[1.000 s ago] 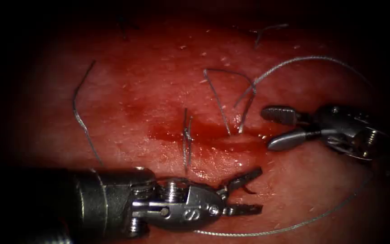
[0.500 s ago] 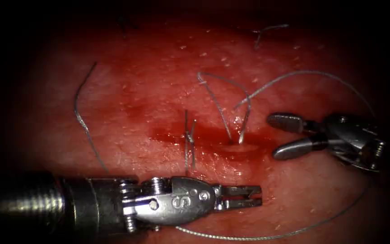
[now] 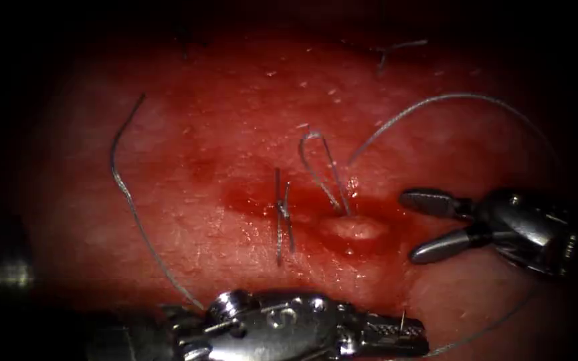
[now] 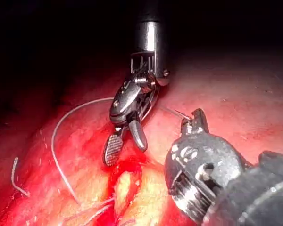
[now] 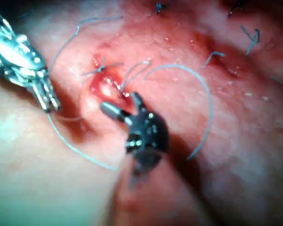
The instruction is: Wound Closure
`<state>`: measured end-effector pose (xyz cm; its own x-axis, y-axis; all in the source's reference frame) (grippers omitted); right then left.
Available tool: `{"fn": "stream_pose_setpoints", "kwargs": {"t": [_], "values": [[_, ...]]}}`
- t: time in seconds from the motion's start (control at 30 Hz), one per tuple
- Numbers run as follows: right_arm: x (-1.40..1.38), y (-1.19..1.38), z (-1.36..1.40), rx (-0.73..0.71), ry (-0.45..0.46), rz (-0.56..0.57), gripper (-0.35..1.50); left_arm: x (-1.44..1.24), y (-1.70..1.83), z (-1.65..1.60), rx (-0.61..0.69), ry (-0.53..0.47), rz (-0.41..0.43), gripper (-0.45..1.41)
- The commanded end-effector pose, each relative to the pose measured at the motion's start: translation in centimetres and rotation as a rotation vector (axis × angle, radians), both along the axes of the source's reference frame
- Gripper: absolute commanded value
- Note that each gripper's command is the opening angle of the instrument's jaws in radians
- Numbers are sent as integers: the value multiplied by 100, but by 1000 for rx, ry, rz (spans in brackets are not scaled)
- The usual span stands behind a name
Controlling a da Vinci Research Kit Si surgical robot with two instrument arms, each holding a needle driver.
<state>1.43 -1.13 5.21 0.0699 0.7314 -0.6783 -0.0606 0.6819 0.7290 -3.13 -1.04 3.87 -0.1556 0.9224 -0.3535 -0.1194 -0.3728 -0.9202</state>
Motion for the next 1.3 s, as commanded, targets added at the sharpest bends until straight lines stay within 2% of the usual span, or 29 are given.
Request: {"fn": "stream_pose_setpoints", "kwargs": {"t": [0.03,0.13,0.23,0.43,0.57,0.6,0.8,0.93,1.07,1.1,1.13,1.17,1.23,1.27,1.3], "values": [[6,-8,7,-4,0,-1,106,-5,0,-2,20,-8,-2,-45],[6,-12,8,-42,6,-6,104,-4,-7,-23,51,-38,14,-45],[6,-14,8,-84,7,-10,106,-2,-11,-31,67,-59,13,-45],[17,-29,-1,-253,45,-59,108,15,-17,-51,86,-79,19,-45],[34,-37,-7,-280,62,-73,109,28,-14,-60,-1,-50,-2,-45],[52,-39,-8,-285,71,-79,109,36,-12,-66,-61,-23,-15,-45],[66,-37,-4,-288,69,-78,108,44,-8,-71,-148,23,-33,-45],[68,-40,10,-300,62,-82,106,50,-4,-78,-196,25,-47,-45],[71,-52,32,-319,14,-137,99,53,-1,-91,-267,40,-45,-45],[72,-55,37,-324,5,-146,96,54,1,-96,-311,52,-42,-45],[74,-63,48,-318,-15,-166,88,55,5,-109,-440,87,-29,-45],[74,-63,48,-318,-15,-166,88,55,5,-109,-440,87,-29,-45],[72,-65,51,-315,-19,-172,84,59,8,-121,-552,119,-9,-45],[70,-65,47,-312,-19,-171,71,63,11,-127,-618,154,-1,-45],[69,-65,45,-305,-19,-172,39,64,12,-129,-633,167,1,-45]]}}
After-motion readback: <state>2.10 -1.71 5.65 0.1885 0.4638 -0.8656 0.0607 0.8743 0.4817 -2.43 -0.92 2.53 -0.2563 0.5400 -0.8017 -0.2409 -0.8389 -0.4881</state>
